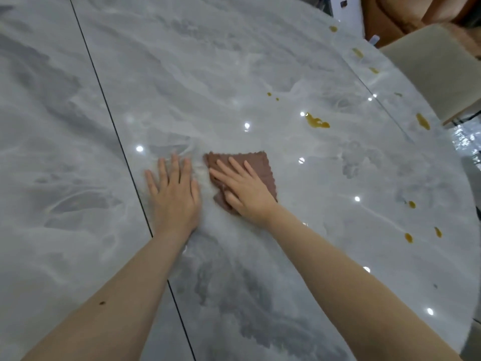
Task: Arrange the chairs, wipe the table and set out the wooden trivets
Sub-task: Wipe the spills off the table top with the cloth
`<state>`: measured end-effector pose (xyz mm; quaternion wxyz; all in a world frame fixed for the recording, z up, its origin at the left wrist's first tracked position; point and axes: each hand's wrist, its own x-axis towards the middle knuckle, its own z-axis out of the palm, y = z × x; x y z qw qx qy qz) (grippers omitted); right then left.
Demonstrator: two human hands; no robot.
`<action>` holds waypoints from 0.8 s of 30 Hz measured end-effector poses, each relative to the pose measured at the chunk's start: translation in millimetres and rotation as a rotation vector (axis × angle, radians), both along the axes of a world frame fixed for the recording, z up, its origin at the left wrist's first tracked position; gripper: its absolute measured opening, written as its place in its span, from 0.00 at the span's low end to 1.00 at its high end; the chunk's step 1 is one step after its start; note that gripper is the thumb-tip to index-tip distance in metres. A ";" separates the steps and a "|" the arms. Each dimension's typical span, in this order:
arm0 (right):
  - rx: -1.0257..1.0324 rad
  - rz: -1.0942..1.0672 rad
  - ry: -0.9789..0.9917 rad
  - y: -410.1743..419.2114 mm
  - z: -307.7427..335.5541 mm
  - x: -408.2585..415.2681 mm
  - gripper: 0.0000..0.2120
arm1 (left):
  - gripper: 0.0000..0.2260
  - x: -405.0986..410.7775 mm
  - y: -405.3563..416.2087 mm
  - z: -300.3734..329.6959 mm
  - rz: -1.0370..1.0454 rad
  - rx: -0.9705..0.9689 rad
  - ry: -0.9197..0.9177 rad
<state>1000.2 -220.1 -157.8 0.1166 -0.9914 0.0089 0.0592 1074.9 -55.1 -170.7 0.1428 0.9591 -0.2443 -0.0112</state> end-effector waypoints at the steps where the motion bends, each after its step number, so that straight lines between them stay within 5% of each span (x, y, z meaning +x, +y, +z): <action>1: 0.002 0.039 0.005 -3.3 0.3 -16.3 0.29 | 0.23 0.2 0.1 0.5 0.003 -0.007 0.000; 5: 0.020 -0.088 0.014 -44.6 3.5 -53.2 0.28 | 0.23 -2.2 -0.4 -0.3 -0.001 -0.001 0.025; 10: -0.050 -0.342 0.013 -40.8 0.5 20.3 0.26 | 0.26 0.8 -1.6 -2.3 0.007 0.029 0.018; 14: -0.054 -0.178 -0.027 16.1 -5.3 38.0 0.28 | 0.25 2.9 0.0 0.1 0.016 -0.084 0.048; 19: -0.082 0.098 -0.003 14.7 -2.6 -65.5 0.29 | 0.25 4.0 5.3 4.0 0.039 -0.380 0.098; 24: -0.048 -0.298 0.035 -39.1 2.8 -49.0 0.29 | 0.26 2.5 6.9 6.2 -0.039 -0.392 0.157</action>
